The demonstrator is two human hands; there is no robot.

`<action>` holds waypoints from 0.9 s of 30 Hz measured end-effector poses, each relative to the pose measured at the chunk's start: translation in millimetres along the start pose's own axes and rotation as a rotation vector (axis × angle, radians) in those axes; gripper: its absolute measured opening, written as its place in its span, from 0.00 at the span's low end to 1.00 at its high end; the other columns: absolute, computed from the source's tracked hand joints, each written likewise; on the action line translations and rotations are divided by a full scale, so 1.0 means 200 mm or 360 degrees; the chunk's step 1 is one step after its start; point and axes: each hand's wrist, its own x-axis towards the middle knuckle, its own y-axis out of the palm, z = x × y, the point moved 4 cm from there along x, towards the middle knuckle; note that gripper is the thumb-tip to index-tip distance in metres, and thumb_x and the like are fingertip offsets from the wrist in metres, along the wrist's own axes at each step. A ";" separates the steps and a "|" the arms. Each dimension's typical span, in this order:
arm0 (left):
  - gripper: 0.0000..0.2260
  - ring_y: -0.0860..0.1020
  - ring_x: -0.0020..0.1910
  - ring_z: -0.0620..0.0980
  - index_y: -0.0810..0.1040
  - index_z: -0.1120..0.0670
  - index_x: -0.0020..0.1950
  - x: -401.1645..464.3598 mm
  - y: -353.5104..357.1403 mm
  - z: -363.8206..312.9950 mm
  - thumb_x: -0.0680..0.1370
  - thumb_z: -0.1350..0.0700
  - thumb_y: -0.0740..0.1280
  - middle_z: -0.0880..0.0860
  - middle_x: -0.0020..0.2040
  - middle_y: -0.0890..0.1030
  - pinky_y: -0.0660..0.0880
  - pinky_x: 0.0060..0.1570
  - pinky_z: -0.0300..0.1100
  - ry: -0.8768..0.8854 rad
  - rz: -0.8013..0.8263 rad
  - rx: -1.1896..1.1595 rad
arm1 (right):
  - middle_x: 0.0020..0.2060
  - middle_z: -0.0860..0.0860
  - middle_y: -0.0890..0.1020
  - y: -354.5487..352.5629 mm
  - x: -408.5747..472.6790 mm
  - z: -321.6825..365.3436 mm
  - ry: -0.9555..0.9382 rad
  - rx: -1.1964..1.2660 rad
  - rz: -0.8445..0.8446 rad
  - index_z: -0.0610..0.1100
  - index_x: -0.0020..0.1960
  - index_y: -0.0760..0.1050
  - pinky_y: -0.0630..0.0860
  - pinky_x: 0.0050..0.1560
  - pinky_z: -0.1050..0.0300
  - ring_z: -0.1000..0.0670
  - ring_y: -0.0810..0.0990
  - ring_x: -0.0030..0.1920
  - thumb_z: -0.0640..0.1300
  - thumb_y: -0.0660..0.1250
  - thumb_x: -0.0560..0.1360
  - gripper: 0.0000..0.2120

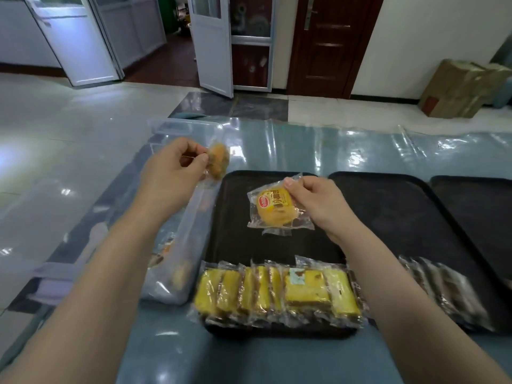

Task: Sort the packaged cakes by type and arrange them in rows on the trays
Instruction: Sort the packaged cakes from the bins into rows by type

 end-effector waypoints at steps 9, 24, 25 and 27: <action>0.08 0.82 0.46 0.52 0.80 0.43 0.43 -0.31 0.54 0.03 0.79 0.55 0.67 0.48 0.42 0.83 0.79 0.53 0.60 -0.0201 0.0184 -0.0044 | 0.31 0.49 0.80 -0.38 -0.17 -0.37 0.0143 -0.0127 0.0061 0.40 0.37 0.77 0.77 0.39 0.56 0.55 0.78 0.33 0.53 0.66 0.80 0.19; 0.06 0.81 0.51 0.54 0.82 0.50 0.47 -0.65 1.06 0.09 0.80 0.57 0.66 0.53 0.48 0.83 0.79 0.57 0.56 -0.0603 0.0483 -0.0445 | 0.30 0.52 0.75 -0.58 -0.47 -0.83 0.0509 0.0020 -0.0059 0.37 0.46 0.76 0.67 0.28 0.63 0.56 0.69 0.27 0.49 0.67 0.79 0.14; 0.06 0.81 0.52 0.55 0.82 0.51 0.48 -0.67 1.09 0.09 0.80 0.57 0.66 0.54 0.48 0.83 0.78 0.58 0.57 -0.0631 0.0507 -0.0490 | 0.31 0.52 0.75 -0.60 -0.49 -0.85 0.0520 0.0062 -0.0086 0.37 0.47 0.75 0.67 0.28 0.64 0.56 0.69 0.27 0.49 0.67 0.79 0.14; 0.06 0.81 0.54 0.55 0.82 0.52 0.47 -0.71 1.15 0.09 0.80 0.59 0.66 0.54 0.48 0.83 0.78 0.60 0.54 -0.0683 0.0536 -0.0579 | 0.31 0.51 0.75 -0.65 -0.52 -0.88 0.0513 0.0130 -0.0169 0.38 0.46 0.75 0.68 0.30 0.61 0.55 0.70 0.29 0.48 0.68 0.79 0.13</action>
